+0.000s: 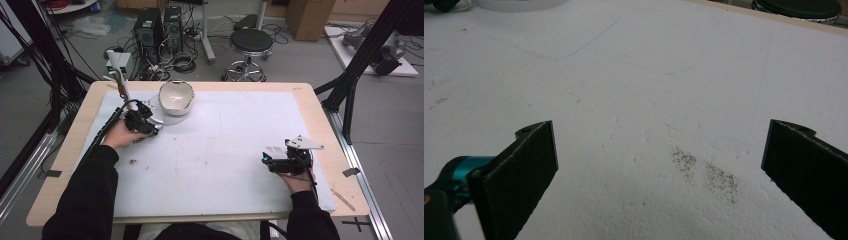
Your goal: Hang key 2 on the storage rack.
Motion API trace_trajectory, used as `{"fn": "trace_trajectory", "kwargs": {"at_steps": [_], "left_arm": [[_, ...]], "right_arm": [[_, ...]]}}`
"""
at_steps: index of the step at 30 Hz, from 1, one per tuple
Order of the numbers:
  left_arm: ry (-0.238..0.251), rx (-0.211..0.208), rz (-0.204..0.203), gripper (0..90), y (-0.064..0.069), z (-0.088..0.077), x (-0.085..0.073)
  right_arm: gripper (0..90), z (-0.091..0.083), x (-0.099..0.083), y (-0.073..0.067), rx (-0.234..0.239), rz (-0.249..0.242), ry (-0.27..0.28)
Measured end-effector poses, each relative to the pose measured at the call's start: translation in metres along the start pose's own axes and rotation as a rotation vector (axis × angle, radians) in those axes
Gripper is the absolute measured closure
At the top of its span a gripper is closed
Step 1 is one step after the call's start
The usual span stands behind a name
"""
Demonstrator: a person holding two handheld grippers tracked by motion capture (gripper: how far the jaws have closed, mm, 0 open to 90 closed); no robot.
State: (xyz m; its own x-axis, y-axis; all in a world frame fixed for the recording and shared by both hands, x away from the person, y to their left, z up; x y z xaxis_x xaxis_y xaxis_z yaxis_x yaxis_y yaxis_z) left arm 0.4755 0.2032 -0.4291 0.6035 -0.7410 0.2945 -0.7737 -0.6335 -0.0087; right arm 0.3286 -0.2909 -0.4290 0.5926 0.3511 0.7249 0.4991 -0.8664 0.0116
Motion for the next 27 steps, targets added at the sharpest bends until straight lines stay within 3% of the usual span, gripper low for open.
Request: {"fn": "trace_trajectory", "kwargs": {"at_steps": [7,11,13,18,21,26,27], "left_arm": [[0.037,0.04,0.022,74.3,0.002,-0.012,-0.001],[0.035,-0.01,-0.001,74.3,0.0,-0.022,-0.004],[0.038,-0.007,-0.012,74.3,-0.002,-0.028,-0.007],[0.092,0.017,-0.041,74.3,-0.007,-0.047,-0.014],[0.133,0.037,-0.079,74.3,-0.012,-0.063,-0.02],[0.19,0.062,-0.093,74.3,-0.017,-0.081,-0.028],[0.23,0.067,-0.104,74.2,-0.022,-0.092,-0.035]], "right_arm": [[0.5,-0.001,0.0,0.0,-0.001,-0.002,-0.001],[0.5,-0.001,0.0,0.0,-0.001,0.002,0.003],[0.5,-0.002,0.0,0.0,0.005,0.004,0.004],[0.5,-0.003,0.0,0.001,0.008,0.015,0.016],[0.5,-0.004,0.001,0.0,0.009,0.02,0.018],[0.5,-0.003,0.001,0.0,0.008,0.018,0.014],[0.5,-0.003,0.001,0.0,0.006,0.019,0.014]]}}
Point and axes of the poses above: each handheld gripper's, and its own axes: z roughly forward along the jaws, x roughly out of its top, y roughly to its right, the point moved 1 cm from there along z, roughly forward along the jaws, and after that the axes turned 14 degrees about -y, right-handed, at the moved point
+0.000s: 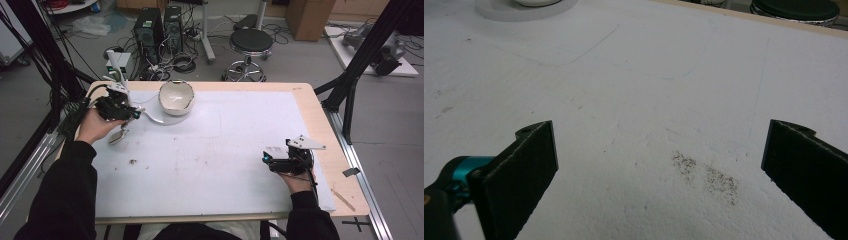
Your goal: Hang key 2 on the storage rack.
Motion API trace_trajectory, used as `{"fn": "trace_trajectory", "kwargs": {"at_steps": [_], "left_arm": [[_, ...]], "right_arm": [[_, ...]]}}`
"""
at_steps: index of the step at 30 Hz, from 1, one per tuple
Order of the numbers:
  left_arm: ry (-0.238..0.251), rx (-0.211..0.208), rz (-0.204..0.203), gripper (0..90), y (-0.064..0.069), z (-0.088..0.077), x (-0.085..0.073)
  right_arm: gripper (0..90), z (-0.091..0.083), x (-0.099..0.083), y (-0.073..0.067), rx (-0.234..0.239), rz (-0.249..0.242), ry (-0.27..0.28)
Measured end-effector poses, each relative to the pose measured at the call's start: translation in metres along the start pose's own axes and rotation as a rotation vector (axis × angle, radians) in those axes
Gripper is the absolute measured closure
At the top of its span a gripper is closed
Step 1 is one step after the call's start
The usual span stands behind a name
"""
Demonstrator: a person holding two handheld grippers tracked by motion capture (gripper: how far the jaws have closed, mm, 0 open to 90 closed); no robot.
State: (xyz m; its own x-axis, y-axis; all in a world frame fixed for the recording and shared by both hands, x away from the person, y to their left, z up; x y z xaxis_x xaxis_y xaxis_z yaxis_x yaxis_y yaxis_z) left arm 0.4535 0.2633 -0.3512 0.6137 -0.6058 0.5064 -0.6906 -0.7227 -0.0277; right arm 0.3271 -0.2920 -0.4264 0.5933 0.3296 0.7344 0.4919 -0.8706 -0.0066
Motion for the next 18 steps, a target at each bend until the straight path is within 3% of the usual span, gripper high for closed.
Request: {"fn": "trace_trajectory", "kwargs": {"at_steps": [3,5,8,14,18], "left_arm": [[0.022,0.011,-0.01,74.3,-0.005,-0.01,-0.003],[0.084,0.013,-0.031,74.2,-0.013,-0.024,-0.008],[0.127,0.016,-0.06,74.2,-0.022,-0.036,-0.013],[0.149,0.048,-0.075,74.3,-0.03,-0.049,-0.015],[0.183,0.046,-0.102,74.3,-0.035,-0.057,-0.014]], "right_arm": [[0.5,0.0,0.0,0.0,0.002,0.007,0.0],[0.5,0.0,0.0,0.001,0.004,0.007,0.003],[0.5,0.002,0.0,0.001,0.008,0.01,-0.003],[0.5,0.003,0.0,0.001,0.007,0.004,0.003],[0.5,0.002,0.0,0.001,0.011,0.015,0.002]]}}
Point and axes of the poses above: each handheld gripper's, and its own axes: z roughly forward along the jaws, x roughly out of its top, y roughly to its right, the point moved 1 cm from there along z, roughly forward along the jaws, and after that the axes turned 14 degrees about -y, right-handed, at the moved point
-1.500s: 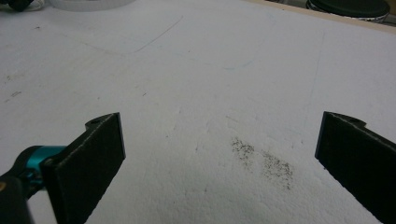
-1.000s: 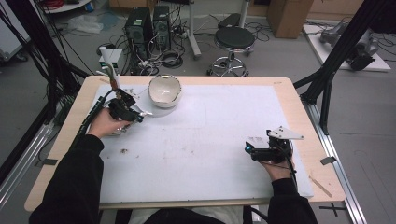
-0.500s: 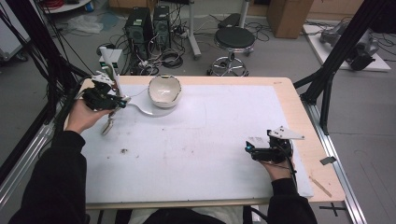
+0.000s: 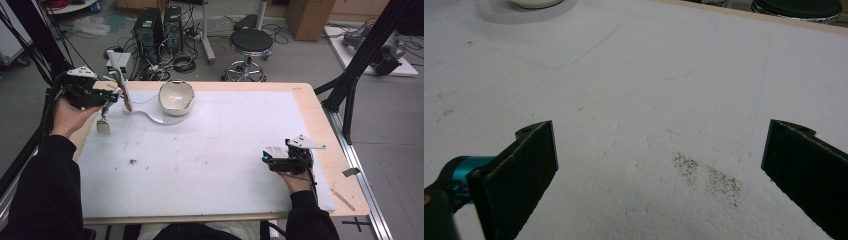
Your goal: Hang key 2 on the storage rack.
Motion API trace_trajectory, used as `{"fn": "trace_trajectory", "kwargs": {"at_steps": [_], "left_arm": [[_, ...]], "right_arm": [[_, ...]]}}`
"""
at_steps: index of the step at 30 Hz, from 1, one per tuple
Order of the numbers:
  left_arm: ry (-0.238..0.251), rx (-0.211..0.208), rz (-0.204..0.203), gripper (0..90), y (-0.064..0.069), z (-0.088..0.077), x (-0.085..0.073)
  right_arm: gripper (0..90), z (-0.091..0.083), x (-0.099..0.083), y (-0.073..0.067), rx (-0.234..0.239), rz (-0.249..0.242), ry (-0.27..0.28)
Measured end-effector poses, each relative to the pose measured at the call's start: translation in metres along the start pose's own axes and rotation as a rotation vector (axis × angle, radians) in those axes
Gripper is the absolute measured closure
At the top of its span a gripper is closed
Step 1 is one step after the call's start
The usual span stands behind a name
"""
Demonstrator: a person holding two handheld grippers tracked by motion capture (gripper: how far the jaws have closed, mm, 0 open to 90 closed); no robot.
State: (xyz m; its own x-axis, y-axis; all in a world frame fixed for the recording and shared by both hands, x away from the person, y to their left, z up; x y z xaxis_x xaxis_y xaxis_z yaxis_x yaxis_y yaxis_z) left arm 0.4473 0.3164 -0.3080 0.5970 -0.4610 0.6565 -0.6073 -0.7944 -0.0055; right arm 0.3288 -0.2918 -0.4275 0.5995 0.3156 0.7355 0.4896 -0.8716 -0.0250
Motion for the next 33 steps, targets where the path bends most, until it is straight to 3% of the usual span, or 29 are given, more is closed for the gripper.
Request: {"fn": "trace_trajectory", "kwargs": {"at_steps": [3,7,10,14,19,20,27,29,30,33], "left_arm": [[0.03,0.006,-0.02,74.3,-0.004,-0.004,0.001],[0.098,-0.007,-0.092,74.3,-0.017,-0.016,0.002],[0.135,-0.008,-0.114,74.3,-0.021,-0.024,0.004],[0.127,0.019,-0.113,74.3,-0.026,-0.03,0.01],[0.132,0.026,-0.15,74.3,-0.038,-0.035,0.013],[0.14,0.029,-0.172,74.3,-0.045,-0.036,0.015],[0.115,0.081,-0.191,74.3,-0.061,-0.036,0.023],[0.117,0.074,-0.2,74.4,-0.065,-0.035,0.025],[0.111,0.056,-0.226,74.4,-0.072,-0.035,0.026],[0.116,0.06,-0.243,74.4,-0.077,-0.034,0.026]], "right_arm": [[0.5,0.0,0.0,0.0,-0.002,0.002,-0.002],[0.5,0.0,-0.001,0.001,0.003,0.003,0.0],[0.5,-0.001,-0.001,0.0,0.008,0.005,0.008],[0.5,-0.002,-0.001,0.001,0.01,0.016,0.013],[0.5,-0.003,0.0,0.0,0.01,0.02,0.02],[0.5,-0.002,0.0,-0.001,0.008,0.016,0.018],[0.5,0.002,0.002,-0.005,-0.023,-0.024,-0.012],[0.5,0.002,0.002,-0.005,-0.021,-0.025,-0.013],[0.5,0.001,0.002,-0.006,-0.022,-0.022,-0.013],[0.5,0.0,0.003,-0.006,-0.023,-0.027,-0.005]]}}
Point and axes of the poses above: each handheld gripper's, and its own axes: z roughly forward along the jaws, x roughly out of its top, y roughly to its right, the point moved 1 cm from there along z, roughly forward along the jaws, and after that the axes turned 14 degrees about -y, right-handed, at the moved point
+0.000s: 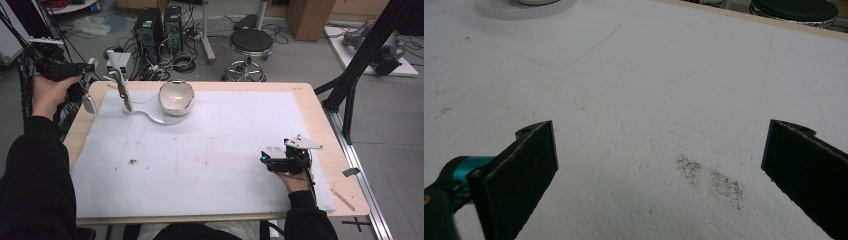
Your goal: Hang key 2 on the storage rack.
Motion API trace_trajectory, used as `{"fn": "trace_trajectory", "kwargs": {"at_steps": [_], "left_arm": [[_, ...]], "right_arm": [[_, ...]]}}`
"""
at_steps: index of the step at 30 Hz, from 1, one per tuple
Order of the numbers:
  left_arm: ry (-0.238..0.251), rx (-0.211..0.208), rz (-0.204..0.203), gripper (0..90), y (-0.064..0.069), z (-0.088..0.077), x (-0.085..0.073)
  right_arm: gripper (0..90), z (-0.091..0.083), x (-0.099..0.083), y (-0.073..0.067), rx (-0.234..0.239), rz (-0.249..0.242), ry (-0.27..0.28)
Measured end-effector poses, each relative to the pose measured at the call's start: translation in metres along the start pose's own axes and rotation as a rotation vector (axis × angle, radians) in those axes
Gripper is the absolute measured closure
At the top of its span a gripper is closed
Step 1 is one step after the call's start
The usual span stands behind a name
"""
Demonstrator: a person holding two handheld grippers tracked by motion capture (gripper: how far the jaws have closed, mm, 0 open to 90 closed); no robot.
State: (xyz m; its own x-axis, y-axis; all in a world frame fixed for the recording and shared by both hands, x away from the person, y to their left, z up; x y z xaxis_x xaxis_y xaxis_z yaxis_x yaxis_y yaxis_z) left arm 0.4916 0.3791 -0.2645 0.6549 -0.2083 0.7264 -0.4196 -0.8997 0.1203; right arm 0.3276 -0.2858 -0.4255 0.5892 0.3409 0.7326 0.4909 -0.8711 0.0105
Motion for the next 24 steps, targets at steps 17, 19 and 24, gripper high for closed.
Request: {"fn": "trace_trajectory", "kwargs": {"at_steps": [17,19,24], "left_arm": [[0.104,0.15,-0.092,74.3,-0.011,0.021,0.017],[0.117,0.151,-0.093,74.3,-0.01,0.027,0.018],[0.156,0.208,-0.03,74.3,-0.006,0.036,0.021]], "right_arm": [[0.5,-0.001,0.0,-0.001,-0.006,-0.003,-0.005],[0.5,-0.001,-0.001,-0.001,-0.009,-0.009,-0.004],[0.5,-0.003,-0.003,0.001,-0.015,0.0,-0.004]]}}
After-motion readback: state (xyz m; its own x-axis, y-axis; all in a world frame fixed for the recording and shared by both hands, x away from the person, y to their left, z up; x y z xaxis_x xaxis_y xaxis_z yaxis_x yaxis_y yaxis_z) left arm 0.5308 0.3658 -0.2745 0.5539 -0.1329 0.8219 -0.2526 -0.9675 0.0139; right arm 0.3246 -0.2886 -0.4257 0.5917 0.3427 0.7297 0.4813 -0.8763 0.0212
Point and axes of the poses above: each handheld gripper's, and its own axes: z roughly forward along the jaws, x roughly out of its top, y roughly to its right, the point moved 1 cm from there along z, roughly forward along the jaws, and after that the axes turned 14 degrees about -y, right-handed, at the moved point
